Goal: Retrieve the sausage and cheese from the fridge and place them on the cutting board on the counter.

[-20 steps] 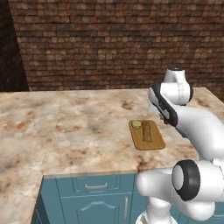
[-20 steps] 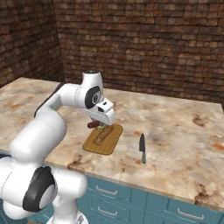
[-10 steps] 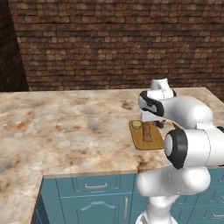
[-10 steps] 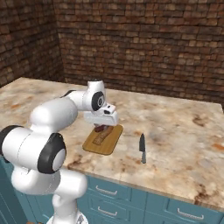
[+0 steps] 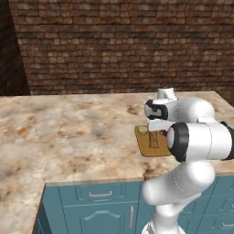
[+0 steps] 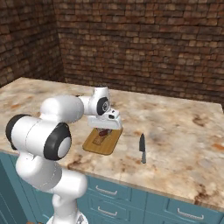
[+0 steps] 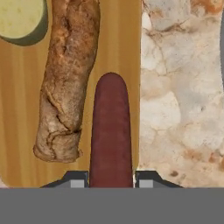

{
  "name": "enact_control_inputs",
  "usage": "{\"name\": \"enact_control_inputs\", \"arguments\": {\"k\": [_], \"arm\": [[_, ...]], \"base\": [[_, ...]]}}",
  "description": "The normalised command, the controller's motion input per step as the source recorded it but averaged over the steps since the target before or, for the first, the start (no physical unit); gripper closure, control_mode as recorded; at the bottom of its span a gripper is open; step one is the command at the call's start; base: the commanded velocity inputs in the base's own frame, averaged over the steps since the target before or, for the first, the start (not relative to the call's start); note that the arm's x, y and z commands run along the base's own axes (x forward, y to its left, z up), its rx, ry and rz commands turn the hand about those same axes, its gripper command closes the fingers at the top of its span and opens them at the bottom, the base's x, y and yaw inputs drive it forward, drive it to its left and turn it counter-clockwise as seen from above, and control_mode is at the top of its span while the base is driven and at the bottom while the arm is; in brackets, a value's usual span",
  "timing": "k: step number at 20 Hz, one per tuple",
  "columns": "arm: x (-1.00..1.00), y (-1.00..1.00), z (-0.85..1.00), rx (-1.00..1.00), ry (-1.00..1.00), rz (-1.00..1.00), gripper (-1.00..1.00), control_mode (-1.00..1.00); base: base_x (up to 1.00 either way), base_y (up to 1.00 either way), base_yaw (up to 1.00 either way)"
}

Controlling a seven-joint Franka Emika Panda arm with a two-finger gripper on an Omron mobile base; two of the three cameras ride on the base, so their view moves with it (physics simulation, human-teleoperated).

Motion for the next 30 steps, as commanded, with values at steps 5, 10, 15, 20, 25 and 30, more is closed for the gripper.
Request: {"name": "enact_control_inputs", "arguments": {"k": [5,10,15,20,25,30], "arm": [[0.22,-0.01,-0.45,0.00,0.00,0.00,1.00,-1.00],[0.10,-0.09,-0.35,0.00,0.00,0.00,1.00,-1.00],[0.01,-0.01,-0.34,0.01,0.00,0.00,-1.00,-1.00],[-0.04,-0.02,0.26,0.00,-0.21,0.00,-1.00,-1.00],[-0.16,-0.01,0.98,0.00,-0.43,0.00,-1.00,-1.00],[-0.21,0.00,1.00,0.00,-0.46,0.01,-1.00,-1.00]], "base": [[0.00,0.00,0.00],[0.00,0.00,0.00],[0.00,0.00,0.00],[0.00,0.00,0.00],[0.00,0.00,0.00],[0.00,0.00,0.00]]}}
